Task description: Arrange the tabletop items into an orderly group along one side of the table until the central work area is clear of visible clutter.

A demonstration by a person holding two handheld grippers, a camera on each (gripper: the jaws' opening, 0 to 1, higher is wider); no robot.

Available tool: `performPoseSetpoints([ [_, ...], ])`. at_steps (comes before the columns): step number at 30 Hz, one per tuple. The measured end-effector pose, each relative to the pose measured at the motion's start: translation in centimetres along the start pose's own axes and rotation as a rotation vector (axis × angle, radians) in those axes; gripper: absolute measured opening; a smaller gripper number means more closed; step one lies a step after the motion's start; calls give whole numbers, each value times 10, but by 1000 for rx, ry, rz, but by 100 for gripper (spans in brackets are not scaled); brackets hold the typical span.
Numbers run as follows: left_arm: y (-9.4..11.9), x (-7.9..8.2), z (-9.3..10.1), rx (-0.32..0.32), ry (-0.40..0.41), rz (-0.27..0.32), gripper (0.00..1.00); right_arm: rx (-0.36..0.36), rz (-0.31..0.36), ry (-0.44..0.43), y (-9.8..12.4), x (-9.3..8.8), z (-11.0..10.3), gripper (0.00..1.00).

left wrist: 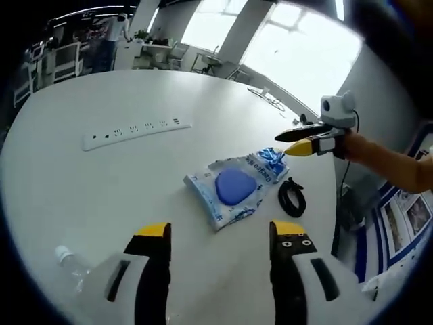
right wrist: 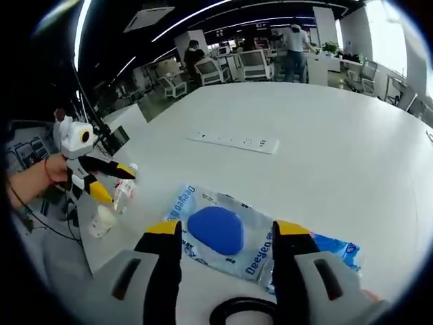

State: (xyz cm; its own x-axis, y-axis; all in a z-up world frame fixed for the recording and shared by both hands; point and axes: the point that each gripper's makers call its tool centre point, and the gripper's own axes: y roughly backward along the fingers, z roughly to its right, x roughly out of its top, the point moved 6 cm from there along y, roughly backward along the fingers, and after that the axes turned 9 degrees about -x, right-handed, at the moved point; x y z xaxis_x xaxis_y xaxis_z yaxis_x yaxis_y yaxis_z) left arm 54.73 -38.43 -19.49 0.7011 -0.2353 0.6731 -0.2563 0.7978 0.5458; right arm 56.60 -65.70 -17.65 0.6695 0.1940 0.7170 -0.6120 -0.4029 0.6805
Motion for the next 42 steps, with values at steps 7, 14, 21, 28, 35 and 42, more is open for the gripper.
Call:
performPoseSetpoints([
  [7, 20, -4, 6, 0, -3, 14, 61, 40, 17, -6, 8, 2, -16, 56],
  [14, 41, -7, 13, -2, -8, 37, 63, 79, 24, 1, 16, 2, -34, 58],
  [21, 65, -13, 18, 11, -6, 62, 65, 102, 20, 12, 23, -1, -49, 59],
  [28, 89, -21, 22, 30, -2, 92, 66, 123, 28, 18, 28, 1, -64, 59],
  [35, 112, -26, 27, 43, 1, 120, 66, 153, 26, 23, 30, 5, -78, 60],
  [42, 135, -30, 31, 59, 0, 146, 66, 199, 36, 26, 29, 16, -99, 60],
])
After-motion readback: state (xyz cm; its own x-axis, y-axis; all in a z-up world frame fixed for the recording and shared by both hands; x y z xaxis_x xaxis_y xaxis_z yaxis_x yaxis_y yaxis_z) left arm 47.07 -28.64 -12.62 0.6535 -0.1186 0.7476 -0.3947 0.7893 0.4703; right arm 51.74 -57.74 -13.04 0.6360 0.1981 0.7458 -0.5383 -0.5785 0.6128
